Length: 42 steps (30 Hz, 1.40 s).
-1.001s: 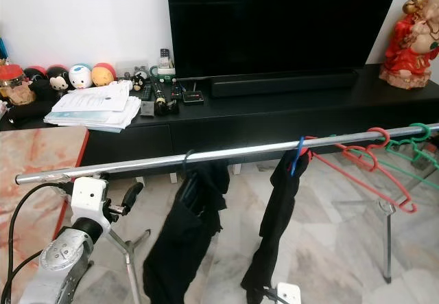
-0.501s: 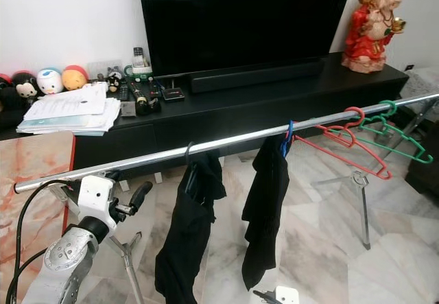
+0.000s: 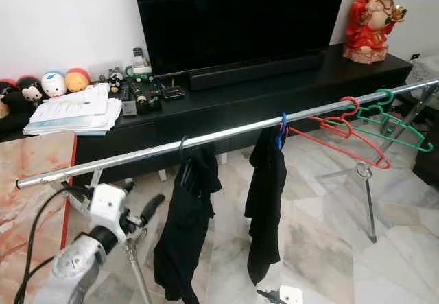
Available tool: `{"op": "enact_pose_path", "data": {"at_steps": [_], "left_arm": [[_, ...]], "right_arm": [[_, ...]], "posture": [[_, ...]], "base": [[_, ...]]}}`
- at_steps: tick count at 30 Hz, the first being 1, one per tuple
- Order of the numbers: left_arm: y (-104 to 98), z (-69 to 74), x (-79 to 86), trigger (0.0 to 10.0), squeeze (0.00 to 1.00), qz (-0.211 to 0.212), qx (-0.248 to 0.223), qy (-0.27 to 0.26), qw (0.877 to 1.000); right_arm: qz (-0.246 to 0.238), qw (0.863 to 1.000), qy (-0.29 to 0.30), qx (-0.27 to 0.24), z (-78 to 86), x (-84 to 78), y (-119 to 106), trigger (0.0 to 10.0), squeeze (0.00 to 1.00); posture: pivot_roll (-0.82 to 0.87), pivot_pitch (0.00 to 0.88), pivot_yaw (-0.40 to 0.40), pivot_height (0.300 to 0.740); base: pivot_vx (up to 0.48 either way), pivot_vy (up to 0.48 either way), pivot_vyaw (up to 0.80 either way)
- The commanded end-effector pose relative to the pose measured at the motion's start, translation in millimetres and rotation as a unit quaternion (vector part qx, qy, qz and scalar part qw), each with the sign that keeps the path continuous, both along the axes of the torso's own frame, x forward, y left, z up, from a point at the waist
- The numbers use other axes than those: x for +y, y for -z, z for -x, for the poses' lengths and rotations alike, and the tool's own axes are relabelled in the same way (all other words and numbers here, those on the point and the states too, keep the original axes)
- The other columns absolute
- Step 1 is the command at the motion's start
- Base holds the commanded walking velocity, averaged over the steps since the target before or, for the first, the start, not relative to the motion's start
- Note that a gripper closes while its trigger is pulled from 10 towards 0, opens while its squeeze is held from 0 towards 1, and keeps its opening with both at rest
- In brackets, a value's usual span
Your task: Hang hanger
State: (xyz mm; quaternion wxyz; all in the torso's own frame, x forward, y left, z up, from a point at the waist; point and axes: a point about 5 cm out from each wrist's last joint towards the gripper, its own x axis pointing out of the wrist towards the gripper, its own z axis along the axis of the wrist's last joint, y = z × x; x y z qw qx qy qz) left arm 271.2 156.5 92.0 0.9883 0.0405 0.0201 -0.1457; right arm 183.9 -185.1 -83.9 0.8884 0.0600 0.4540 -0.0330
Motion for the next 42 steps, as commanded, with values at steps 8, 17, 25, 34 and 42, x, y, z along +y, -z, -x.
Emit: {"op": "enact_pose_path", "data": {"at_steps": [8,17,25,34,42], "left_arm": [[13,-0.5,8.4,10.0,0.0,0.025,0.018,-0.06,0.998],[14,0.4,9.7,10.0,0.0,0.026,0.014,-0.067,0.997],[12,0.9,11.7,10.0,0.0,0.028,0.009,-0.075,0.997],[4,-2.7,11.8,10.0,0.0,0.036,-0.007,-0.08,0.996],[4,-3.8,9.3,10.0,0.0,0.04,-0.001,-0.077,0.996]], "right_arm": [[-0.004,1.0,0.017,0.006,3.2,1.7,2,10.0,0.0],[0.001,1.0,0.013,0.008,3.4,0.5,2,10.0,0.0],[0.0,1.0,0.01,0.009,3.9,0.8,2,10.0,0.0],[-0.001,1.0,0.011,0.004,3.8,1.5,2,10.0,0.0],[-0.003,1.0,0.013,0.004,3.8,1.6,2,10.0,0.0]], "posture": [[0.1,0.042,0.032,0.74],[0.11,0.045,0.029,0.74],[0.11,0.046,0.029,0.74],[0.11,0.047,0.033,0.74],[0.11,0.045,0.032,0.74]], "base": [[0.0,0.0,-0.14],[0.0,0.0,-0.73],[0.0,0.0,-0.71],[0.0,0.0,-0.62],[0.0,0.0,0.0]]}}
